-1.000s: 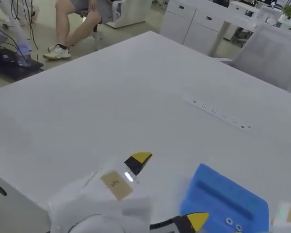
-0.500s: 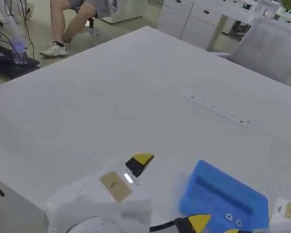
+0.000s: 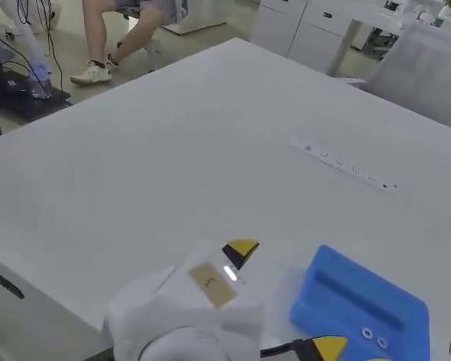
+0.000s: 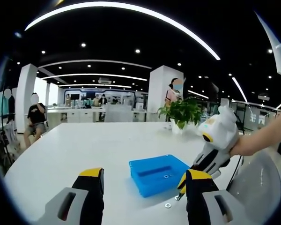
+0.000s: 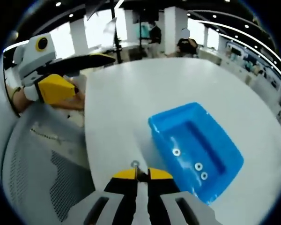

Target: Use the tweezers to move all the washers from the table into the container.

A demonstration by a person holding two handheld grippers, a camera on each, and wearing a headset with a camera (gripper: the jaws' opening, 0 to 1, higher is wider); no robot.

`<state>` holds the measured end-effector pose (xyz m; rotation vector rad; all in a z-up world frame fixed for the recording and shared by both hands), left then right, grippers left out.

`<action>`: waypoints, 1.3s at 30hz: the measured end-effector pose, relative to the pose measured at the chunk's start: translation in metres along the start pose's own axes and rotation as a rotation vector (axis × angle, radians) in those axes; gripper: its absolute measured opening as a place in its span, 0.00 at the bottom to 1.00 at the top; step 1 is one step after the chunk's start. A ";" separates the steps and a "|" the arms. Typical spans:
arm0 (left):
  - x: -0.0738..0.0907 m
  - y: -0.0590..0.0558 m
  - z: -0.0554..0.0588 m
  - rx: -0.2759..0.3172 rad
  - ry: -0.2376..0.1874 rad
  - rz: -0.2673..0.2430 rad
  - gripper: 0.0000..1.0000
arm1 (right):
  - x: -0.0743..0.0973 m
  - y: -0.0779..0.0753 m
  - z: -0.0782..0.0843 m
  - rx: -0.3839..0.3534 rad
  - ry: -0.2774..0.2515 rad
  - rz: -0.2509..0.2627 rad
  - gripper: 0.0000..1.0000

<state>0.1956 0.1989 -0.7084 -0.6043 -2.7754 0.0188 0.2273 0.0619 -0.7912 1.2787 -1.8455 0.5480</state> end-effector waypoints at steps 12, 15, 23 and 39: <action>-0.002 -0.004 0.001 0.000 0.009 0.036 0.70 | 0.000 -0.002 0.002 -0.138 -0.091 0.046 0.03; -0.002 -0.004 0.001 -0.004 0.010 0.030 0.70 | 0.000 -0.003 0.002 -0.131 -0.092 0.058 0.03; -0.003 0.002 0.003 0.038 0.019 0.007 0.75 | -0.001 0.000 0.000 -0.083 -0.075 0.057 0.03; 0.001 0.012 -0.002 0.113 -0.042 -0.061 0.87 | 0.004 0.000 0.011 0.014 -0.088 0.037 0.03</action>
Point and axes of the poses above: the centre of the closed fingertips' face, and the gripper's own axes: x roughly backward along the fingers, y roughly to its left, z roughly out of its underside, the point moved 4 cm from there along x, roughly backward along the fingers, and after that the axes turned 6 degrees about y, right-handed, at the moved point
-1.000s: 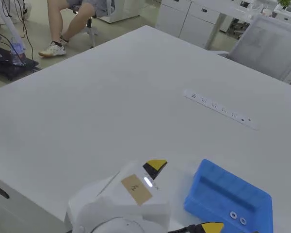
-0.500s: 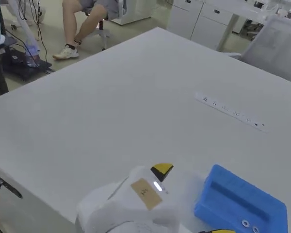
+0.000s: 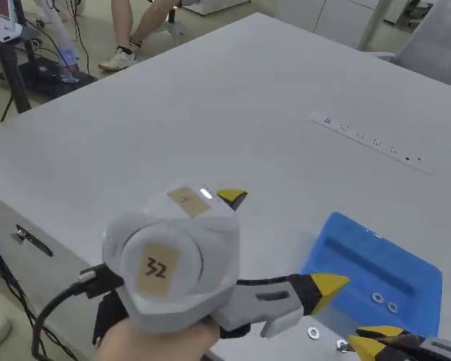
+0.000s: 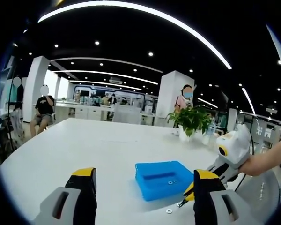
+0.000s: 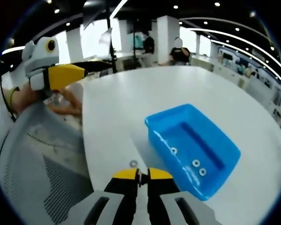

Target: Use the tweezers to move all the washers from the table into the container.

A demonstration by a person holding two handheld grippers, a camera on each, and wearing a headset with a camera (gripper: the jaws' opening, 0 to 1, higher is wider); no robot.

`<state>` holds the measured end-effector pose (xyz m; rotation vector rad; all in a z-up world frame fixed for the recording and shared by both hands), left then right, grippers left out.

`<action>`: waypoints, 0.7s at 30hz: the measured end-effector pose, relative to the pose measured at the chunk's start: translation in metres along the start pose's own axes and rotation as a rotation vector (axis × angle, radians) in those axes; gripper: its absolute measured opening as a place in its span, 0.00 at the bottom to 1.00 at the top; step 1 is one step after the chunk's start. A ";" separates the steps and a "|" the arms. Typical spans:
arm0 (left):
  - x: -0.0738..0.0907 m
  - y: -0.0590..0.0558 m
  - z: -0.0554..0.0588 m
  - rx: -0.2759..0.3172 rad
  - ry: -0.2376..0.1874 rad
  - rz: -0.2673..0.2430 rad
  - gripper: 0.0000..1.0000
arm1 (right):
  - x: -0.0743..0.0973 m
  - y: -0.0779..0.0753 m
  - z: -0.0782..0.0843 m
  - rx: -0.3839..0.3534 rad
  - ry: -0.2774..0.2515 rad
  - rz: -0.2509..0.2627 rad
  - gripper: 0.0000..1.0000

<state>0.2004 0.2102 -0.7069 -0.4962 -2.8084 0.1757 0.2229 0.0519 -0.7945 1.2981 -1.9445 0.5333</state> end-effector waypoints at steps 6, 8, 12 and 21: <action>-0.003 -0.005 0.003 -0.038 0.031 0.008 0.88 | -0.002 0.001 -0.003 -0.033 -0.034 0.006 0.03; -0.003 -0.006 0.002 -0.040 0.031 0.011 0.87 | -0.001 0.003 -0.002 -0.027 -0.035 0.020 0.03; -0.003 -0.007 0.003 -0.034 0.032 0.022 0.86 | 0.000 -0.001 0.000 -0.073 -0.053 0.027 0.03; -0.004 -0.008 0.003 -0.009 0.035 0.041 0.83 | 0.000 -0.002 -0.007 -0.150 -0.072 0.033 0.03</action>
Point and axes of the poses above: the centre of the closed fingertips' face, and the gripper's own axes: x roughly backward along the fingers, y roughly to its left, z roughly out of its underside, the point moved 4 cm from there along x, roughly backward along the fingers, and after that the axes turned 6 degrees about y, right-handed, at the moved point
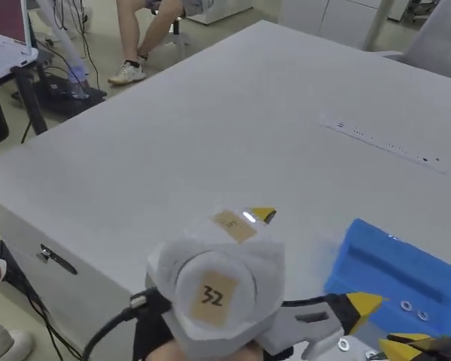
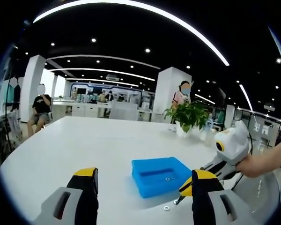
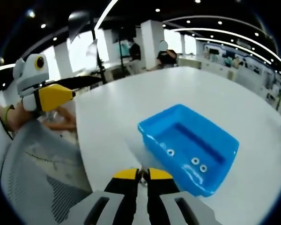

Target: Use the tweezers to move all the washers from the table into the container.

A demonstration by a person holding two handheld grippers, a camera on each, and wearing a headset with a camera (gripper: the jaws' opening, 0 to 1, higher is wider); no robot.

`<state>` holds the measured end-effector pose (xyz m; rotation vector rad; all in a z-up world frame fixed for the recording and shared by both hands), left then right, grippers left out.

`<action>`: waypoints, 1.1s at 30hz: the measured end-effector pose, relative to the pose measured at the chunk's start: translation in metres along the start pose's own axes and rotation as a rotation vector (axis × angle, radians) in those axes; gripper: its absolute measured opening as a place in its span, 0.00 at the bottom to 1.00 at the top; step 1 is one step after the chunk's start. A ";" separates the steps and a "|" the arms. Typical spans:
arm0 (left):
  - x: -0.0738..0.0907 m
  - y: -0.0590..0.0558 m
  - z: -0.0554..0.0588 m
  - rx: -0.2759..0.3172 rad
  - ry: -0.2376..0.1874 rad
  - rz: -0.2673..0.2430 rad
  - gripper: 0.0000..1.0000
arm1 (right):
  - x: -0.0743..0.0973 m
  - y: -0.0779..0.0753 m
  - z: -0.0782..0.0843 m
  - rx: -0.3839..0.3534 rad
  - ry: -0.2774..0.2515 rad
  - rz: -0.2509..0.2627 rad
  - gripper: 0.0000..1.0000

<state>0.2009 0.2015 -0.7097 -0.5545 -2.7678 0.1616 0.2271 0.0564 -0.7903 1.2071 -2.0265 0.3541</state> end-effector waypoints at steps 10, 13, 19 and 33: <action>-0.001 -0.004 0.004 -0.017 0.024 0.031 0.83 | 0.003 0.014 -0.017 0.054 0.012 0.010 0.03; -0.002 -0.006 0.006 -0.027 0.040 0.038 0.83 | 0.005 0.010 -0.021 0.029 -0.010 0.013 0.03; -0.003 -0.001 0.009 -0.022 0.055 0.018 0.82 | 0.010 0.004 -0.028 0.015 -0.034 0.026 0.03; -0.004 -0.007 0.008 -0.039 0.050 0.041 0.82 | 0.022 0.003 -0.032 -0.021 -0.067 0.059 0.03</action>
Point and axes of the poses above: the centre of the closed fingertips' face, and the gripper's own axes: x roughly backward along the fingers, y roughly to its left, z roughly out of its underside, the point moved 4 cm from there along x, roughly backward along the fingers, and after that the axes turned 6 degrees about y, right-handed, at the moved point
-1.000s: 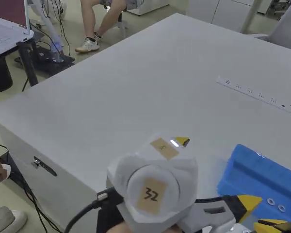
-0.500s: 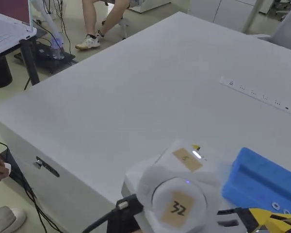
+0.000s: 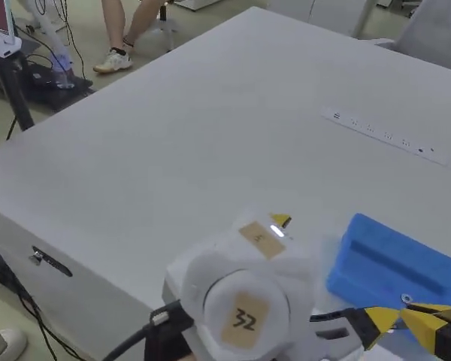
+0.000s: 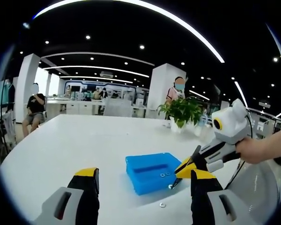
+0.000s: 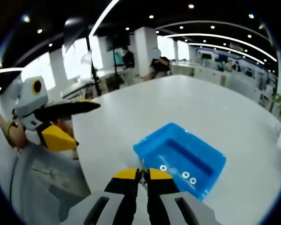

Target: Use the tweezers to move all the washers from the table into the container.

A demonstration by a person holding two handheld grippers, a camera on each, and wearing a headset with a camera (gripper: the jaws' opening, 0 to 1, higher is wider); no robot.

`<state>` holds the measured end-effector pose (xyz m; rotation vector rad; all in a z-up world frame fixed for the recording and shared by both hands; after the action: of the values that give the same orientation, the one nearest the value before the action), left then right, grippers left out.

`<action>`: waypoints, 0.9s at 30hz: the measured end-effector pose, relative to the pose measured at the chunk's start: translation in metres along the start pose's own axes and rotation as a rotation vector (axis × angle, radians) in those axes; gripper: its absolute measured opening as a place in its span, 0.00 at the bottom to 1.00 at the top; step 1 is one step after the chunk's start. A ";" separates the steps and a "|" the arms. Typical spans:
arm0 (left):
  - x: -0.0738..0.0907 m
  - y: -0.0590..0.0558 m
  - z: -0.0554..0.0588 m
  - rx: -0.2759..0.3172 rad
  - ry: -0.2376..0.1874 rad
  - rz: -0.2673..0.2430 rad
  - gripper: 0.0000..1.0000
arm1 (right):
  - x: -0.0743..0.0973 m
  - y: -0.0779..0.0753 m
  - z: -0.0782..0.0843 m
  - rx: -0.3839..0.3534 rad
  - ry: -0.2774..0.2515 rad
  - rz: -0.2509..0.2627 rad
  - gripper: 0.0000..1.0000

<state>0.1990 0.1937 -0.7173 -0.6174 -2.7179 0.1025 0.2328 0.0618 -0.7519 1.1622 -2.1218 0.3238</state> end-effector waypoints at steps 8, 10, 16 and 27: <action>-0.001 -0.002 0.000 -0.008 0.010 0.010 0.81 | 0.003 -0.008 -0.002 -0.033 -0.015 0.013 0.03; -0.001 -0.003 0.000 -0.016 0.009 0.009 0.81 | 0.003 -0.007 -0.006 -0.035 -0.023 0.011 0.03; -0.001 -0.005 -0.001 -0.014 0.007 0.027 0.81 | 0.009 -0.006 -0.020 -0.026 -0.052 0.021 0.03; -0.001 -0.005 -0.001 -0.017 0.008 0.034 0.80 | 0.011 -0.004 -0.025 -0.020 -0.059 0.037 0.03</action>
<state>0.1979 0.1889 -0.7162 -0.6672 -2.7036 0.0856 0.2428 0.0649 -0.7268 1.1350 -2.1949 0.2873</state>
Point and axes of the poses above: the centre of the closed fingertips' face, and the gripper's own axes: x roughly backward along the fingers, y roughly to its left, z roughly out of its underside, the point moved 4 cm from there along x, roughly backward along the fingers, and after that the axes turned 6 degrees about y, right-handed, at the moved point
